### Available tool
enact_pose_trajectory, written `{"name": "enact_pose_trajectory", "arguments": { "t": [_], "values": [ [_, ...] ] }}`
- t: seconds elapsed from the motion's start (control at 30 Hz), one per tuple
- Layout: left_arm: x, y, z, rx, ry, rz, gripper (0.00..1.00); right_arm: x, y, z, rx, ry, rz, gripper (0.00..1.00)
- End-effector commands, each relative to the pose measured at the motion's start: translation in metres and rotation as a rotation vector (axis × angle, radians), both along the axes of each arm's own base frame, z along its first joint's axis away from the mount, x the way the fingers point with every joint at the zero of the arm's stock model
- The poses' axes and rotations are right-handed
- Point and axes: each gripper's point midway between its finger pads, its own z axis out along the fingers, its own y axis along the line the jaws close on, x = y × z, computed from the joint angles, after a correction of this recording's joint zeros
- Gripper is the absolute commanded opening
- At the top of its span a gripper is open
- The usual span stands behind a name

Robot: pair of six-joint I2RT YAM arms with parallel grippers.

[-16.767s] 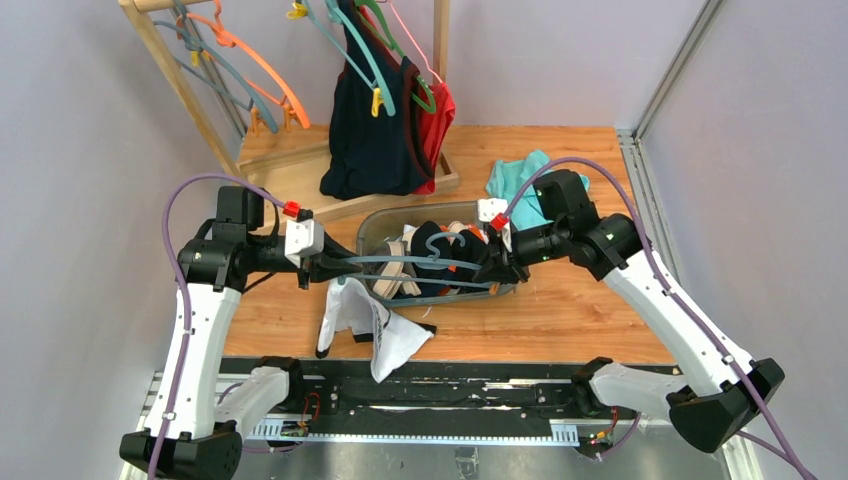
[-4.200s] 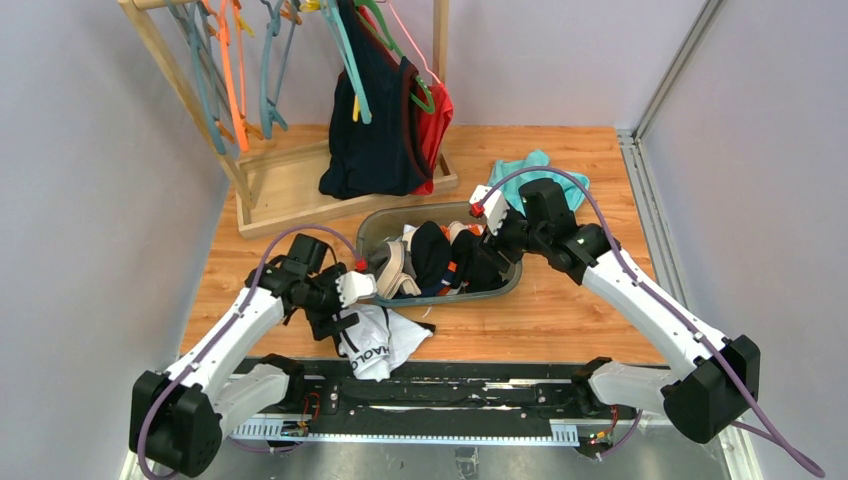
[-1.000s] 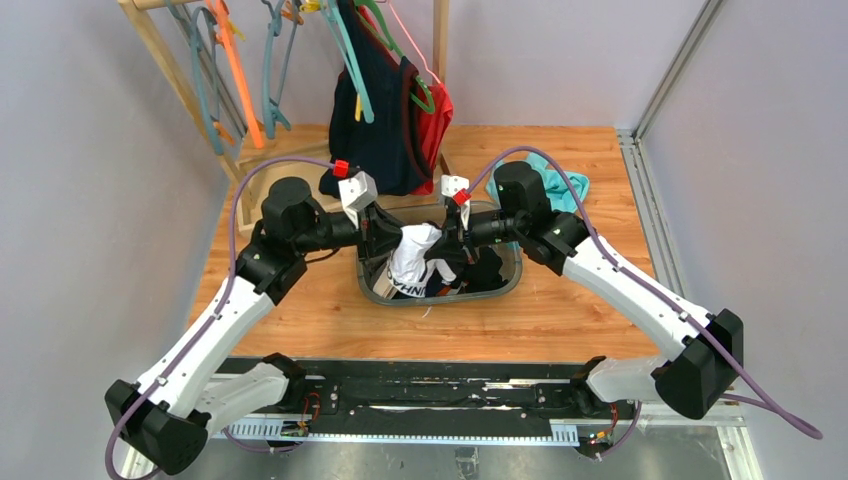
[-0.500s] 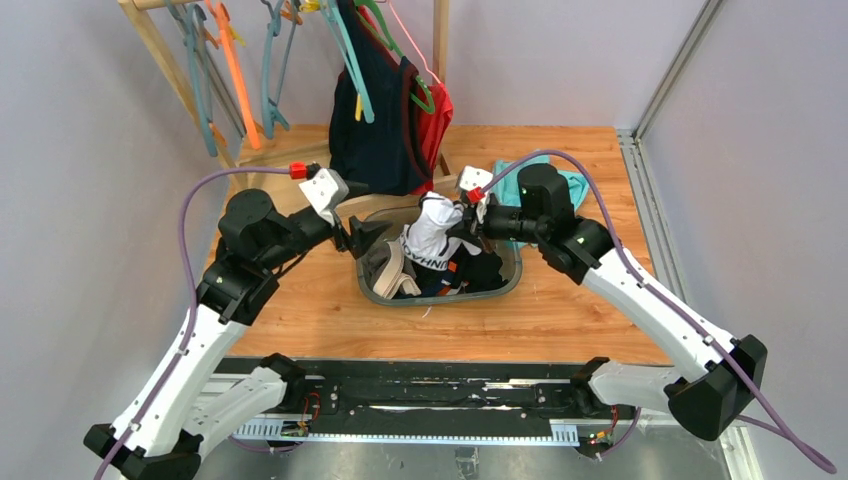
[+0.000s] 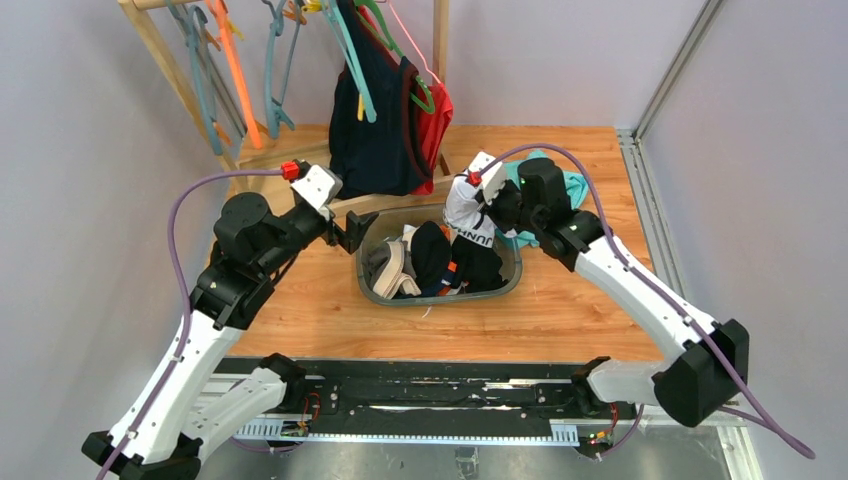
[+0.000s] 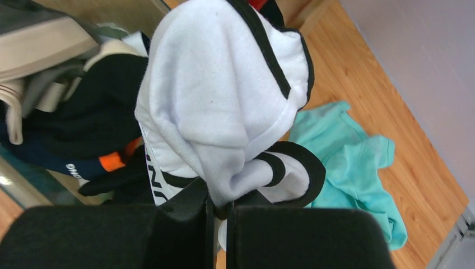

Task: Remove the underwear clipped to the hanger
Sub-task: Place the underwear in the bin.

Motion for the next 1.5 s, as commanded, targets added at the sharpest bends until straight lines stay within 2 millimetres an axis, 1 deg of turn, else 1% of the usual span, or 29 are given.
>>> {"name": "enact_pose_trajectory", "arguments": {
  "t": [0.0, 0.13, 0.2, 0.27, 0.3, 0.43, 0.53, 0.73, 0.83, 0.9, 0.97, 1.07, 1.13, 1.27, 1.33, 1.47],
  "values": [
    [-0.004, 0.008, 0.016, 0.003, -0.055, 0.020, 0.98, 0.027, -0.023, -0.025, -0.127, -0.018, -0.092, 0.01],
    [-0.005, 0.009, 0.018, 0.007, -0.071, 0.020, 0.98, 0.030, -0.022, -0.055, -0.187, 0.071, -0.078, 0.01],
    [-0.004, 0.011, 0.019, 0.006, -0.075, 0.031, 0.98, 0.029, -0.020, -0.076, -0.220, 0.145, -0.058, 0.01],
    [-0.003, 0.013, 0.019, 0.010, -0.076, 0.040, 0.98, 0.026, -0.018, -0.092, -0.248, 0.213, -0.036, 0.01],
    [-0.003, 0.013, 0.019, 0.010, -0.078, 0.041, 0.98, 0.022, -0.018, -0.103, -0.268, 0.258, -0.025, 0.01],
    [-0.005, 0.013, 0.020, 0.009, -0.083, 0.038, 0.98, 0.010, -0.011, -0.135, -0.307, 0.416, 0.027, 0.01],
    [-0.006, 0.014, 0.020, 0.014, -0.085, 0.038, 0.98, -0.002, 0.001, -0.153, -0.291, 0.551, 0.083, 0.01],
    [-0.008, 0.014, 0.020, 0.017, -0.086, 0.033, 0.98, -0.030, 0.026, -0.185, -0.229, 0.830, 0.170, 0.05],
    [-0.008, 0.014, 0.018, 0.021, -0.085, 0.030, 0.98, -0.039, 0.034, -0.197, -0.207, 0.911, 0.194, 0.07],
    [-0.010, 0.014, 0.019, 0.023, -0.089, 0.028, 0.98, -0.039, 0.032, -0.201, -0.218, 0.920, 0.192, 0.09],
    [-0.010, 0.015, 0.018, 0.026, -0.088, 0.030, 0.98, -0.036, 0.029, -0.201, -0.237, 0.903, 0.182, 0.14],
    [-0.010, 0.016, 0.019, 0.033, -0.092, 0.037, 0.98, -0.030, 0.026, -0.190, -0.246, 0.852, 0.177, 0.25],
    [-0.010, 0.019, 0.020, 0.036, -0.096, 0.050, 0.98, -0.025, 0.024, -0.175, -0.243, 0.799, 0.176, 0.33],
    [-0.006, 0.028, 0.022, 0.035, -0.096, 0.106, 0.98, -0.018, 0.022, -0.135, -0.226, 0.674, 0.175, 0.51],
    [-0.004, 0.034, 0.022, 0.035, -0.092, 0.140, 0.98, -0.017, 0.020, -0.118, -0.219, 0.627, 0.173, 0.54],
    [0.003, 0.047, 0.020, 0.042, -0.079, 0.225, 0.98, -0.016, 0.013, -0.089, -0.213, 0.544, 0.159, 0.56]
  ]
}}
